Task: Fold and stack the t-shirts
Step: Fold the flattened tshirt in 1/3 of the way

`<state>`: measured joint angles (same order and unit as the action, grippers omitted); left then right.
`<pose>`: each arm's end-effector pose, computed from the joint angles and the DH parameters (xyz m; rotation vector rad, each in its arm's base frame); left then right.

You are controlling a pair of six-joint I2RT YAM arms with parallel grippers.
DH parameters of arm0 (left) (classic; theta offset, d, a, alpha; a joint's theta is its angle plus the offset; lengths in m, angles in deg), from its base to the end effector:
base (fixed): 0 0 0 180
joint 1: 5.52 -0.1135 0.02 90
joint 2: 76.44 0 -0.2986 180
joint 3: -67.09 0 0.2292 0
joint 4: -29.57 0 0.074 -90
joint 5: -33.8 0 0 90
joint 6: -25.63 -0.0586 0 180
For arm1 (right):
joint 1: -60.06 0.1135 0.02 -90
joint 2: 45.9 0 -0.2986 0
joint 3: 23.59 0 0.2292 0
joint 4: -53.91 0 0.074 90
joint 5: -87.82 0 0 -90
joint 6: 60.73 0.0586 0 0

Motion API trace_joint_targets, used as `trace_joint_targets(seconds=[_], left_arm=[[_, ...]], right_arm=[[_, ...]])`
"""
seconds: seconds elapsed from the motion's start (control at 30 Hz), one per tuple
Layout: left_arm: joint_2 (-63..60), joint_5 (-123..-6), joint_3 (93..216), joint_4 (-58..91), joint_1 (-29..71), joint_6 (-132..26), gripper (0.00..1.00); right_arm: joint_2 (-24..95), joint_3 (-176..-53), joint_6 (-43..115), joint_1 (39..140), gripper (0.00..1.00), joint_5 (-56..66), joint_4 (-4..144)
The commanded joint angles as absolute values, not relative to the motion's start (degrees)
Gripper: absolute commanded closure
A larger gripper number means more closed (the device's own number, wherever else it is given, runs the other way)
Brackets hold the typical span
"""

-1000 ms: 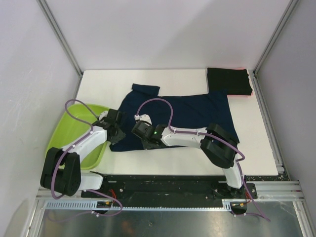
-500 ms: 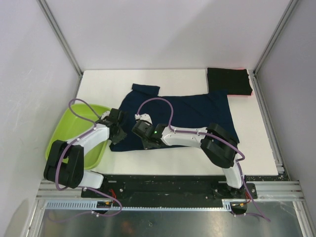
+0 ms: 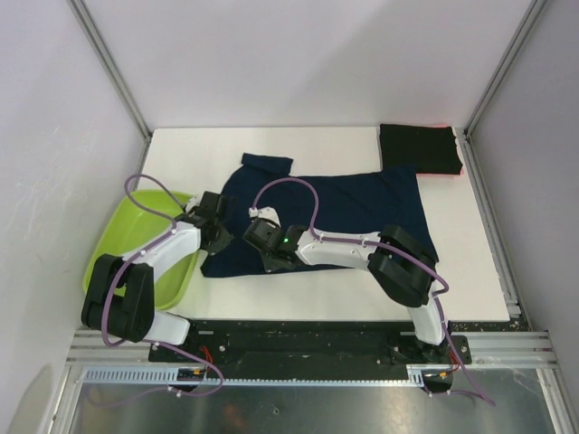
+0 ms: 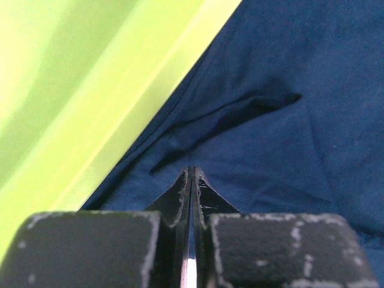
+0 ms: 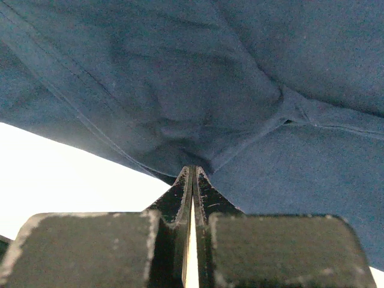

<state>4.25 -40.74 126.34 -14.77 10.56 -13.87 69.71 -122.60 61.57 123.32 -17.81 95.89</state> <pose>0.2336 -0.0511 0.2054 -0.8557 2.5023 -0.0114 0.2106 0.3829 0.2060 -0.5882 2.4942 0.2972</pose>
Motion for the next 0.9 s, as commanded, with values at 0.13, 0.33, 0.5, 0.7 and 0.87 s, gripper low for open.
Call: trace_joint_targets(seconds=[0.13, 0.33, 0.5, 0.7, 0.87], left_arm=[[2.3, -40.1, 131.0, -13.5, 10.1, -16.0, 1.0], [4.1, -40.9, 136.1, -14.3, 10.1, -17.2, 1.0], [1.9, -40.0, 131.9, -14.8, 10.1, -15.0, 0.83], [-0.2, -39.7, 126.1, -14.8, 10.1, -13.4, 0.73], [-1.1, -39.1, 123.7, -14.8, 10.2, -13.1, 0.68]], right_arm=[[66.0, -124.9, 61.7, 121.5, 1.0, -20.3, 97.4], [64.5, -124.9, 61.5, 118.1, 1.0, -19.2, 96.7], [65.0, -125.3, 60.7, 116.9, 1.0, -18.3, 96.1], [64.9, -125.0, 60.8, 116.9, 1.0, -17.1, 95.9], [65.0, -124.5, 60.8, 118.2, 0.99, -16.3, 95.4]])
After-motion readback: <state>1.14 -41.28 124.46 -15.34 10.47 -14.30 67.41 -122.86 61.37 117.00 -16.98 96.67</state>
